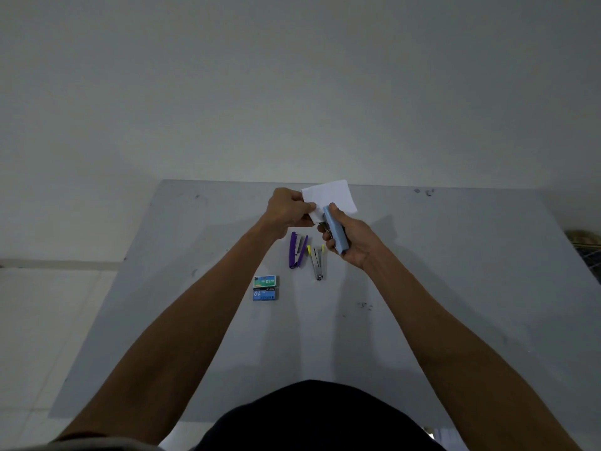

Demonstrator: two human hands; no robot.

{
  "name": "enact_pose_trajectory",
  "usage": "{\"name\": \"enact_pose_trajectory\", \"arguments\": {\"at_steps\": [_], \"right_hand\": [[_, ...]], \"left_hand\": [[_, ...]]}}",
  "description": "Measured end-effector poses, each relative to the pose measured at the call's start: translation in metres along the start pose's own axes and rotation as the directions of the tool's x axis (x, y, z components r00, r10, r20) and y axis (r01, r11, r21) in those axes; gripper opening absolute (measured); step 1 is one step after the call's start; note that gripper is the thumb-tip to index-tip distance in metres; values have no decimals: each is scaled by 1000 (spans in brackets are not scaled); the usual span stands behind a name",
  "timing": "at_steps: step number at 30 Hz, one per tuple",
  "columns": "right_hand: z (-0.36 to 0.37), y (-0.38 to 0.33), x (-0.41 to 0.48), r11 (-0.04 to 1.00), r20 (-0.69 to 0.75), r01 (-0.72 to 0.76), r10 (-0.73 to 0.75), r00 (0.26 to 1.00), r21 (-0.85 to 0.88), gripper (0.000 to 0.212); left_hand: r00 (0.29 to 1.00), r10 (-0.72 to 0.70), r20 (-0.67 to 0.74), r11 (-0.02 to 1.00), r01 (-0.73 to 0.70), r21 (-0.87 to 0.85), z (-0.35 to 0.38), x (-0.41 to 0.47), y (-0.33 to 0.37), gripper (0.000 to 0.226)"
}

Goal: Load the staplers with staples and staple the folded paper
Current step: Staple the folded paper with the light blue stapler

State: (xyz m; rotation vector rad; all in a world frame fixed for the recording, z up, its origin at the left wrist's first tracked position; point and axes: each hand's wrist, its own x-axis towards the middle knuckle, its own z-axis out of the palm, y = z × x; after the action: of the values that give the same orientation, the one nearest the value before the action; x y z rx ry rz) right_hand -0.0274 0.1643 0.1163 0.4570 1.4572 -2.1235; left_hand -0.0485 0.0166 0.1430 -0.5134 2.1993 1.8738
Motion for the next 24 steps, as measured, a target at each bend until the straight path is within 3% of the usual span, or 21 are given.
{"name": "enact_pose_trajectory", "arguments": {"at_steps": [10, 14, 16, 24], "right_hand": [[4, 4, -1, 992, -82, 48, -58, 995, -116, 25], [6, 6, -2, 940, -203, 158, -226, 953, -301, 22], [8, 9, -1, 927, -229, 204, -283, 931, -315, 21], [0, 18, 3, 940, -167, 148, -206, 964, -306, 28]], "left_hand": [[1000, -18, 5, 1000, 18, -1, 0, -1, -2, 33], [1000, -15, 7, 1000, 15, 3, 3, -1, -3, 34], [1000, -13, 11, 1000, 13, -5, 3, 0, -3, 34], [1000, 0, 13, 1000, 1, -21, -4, 6, -11, 22]]}}
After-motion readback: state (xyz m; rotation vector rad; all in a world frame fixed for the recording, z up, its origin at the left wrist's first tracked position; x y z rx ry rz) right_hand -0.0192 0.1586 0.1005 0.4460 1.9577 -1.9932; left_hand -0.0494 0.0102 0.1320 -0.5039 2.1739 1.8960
